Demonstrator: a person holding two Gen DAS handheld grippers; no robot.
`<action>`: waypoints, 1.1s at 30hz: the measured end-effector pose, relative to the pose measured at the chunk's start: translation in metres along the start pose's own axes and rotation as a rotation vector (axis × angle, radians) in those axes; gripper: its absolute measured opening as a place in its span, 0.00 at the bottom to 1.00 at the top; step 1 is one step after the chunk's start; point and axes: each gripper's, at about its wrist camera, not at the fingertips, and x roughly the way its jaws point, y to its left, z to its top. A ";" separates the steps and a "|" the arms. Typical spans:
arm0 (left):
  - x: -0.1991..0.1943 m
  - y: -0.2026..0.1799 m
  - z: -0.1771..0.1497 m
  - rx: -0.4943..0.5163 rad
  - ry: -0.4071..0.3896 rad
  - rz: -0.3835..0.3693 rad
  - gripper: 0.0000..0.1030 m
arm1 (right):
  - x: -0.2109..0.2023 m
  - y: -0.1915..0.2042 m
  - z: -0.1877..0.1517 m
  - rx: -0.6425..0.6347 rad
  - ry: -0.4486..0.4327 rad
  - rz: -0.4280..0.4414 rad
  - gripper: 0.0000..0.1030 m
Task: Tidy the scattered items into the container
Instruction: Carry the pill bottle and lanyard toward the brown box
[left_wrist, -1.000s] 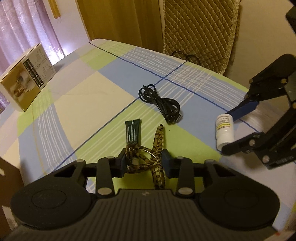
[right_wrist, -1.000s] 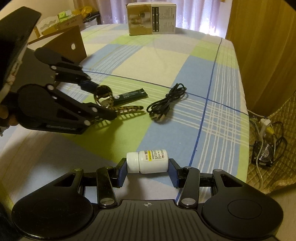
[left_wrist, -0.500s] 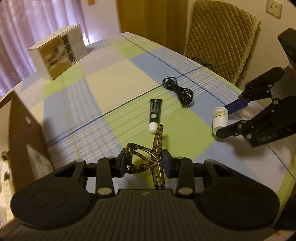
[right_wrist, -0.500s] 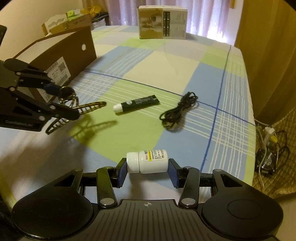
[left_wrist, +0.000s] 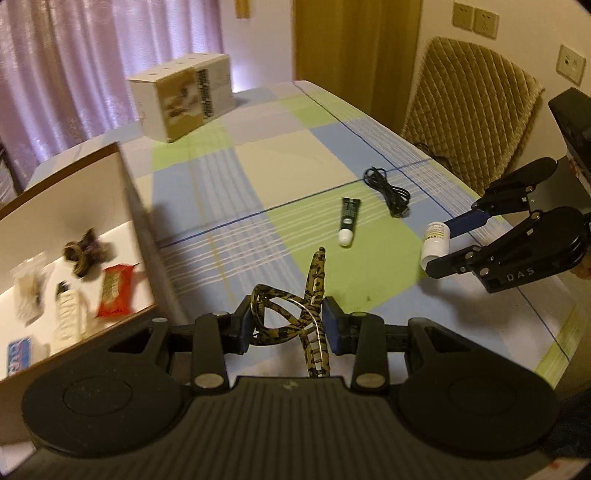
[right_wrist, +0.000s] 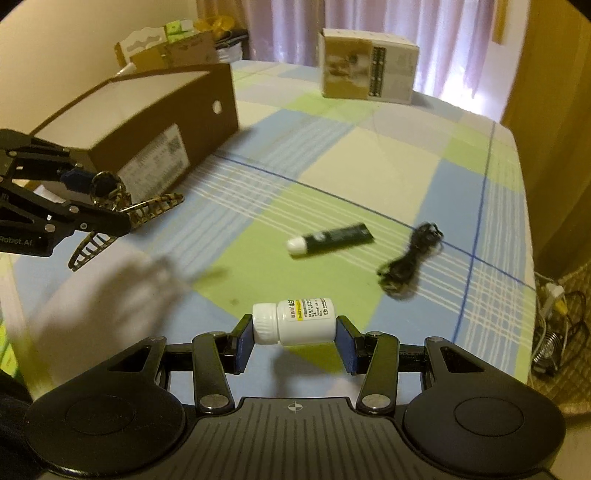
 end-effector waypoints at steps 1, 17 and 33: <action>-0.006 0.004 -0.002 -0.011 -0.005 0.005 0.32 | -0.001 0.004 0.004 0.001 -0.004 0.010 0.43; -0.103 0.097 -0.033 -0.215 -0.101 0.156 0.32 | -0.016 0.092 0.079 -0.060 -0.134 0.235 0.43; -0.125 0.229 -0.022 -0.289 -0.133 0.323 0.32 | 0.030 0.158 0.171 -0.213 -0.178 0.292 0.43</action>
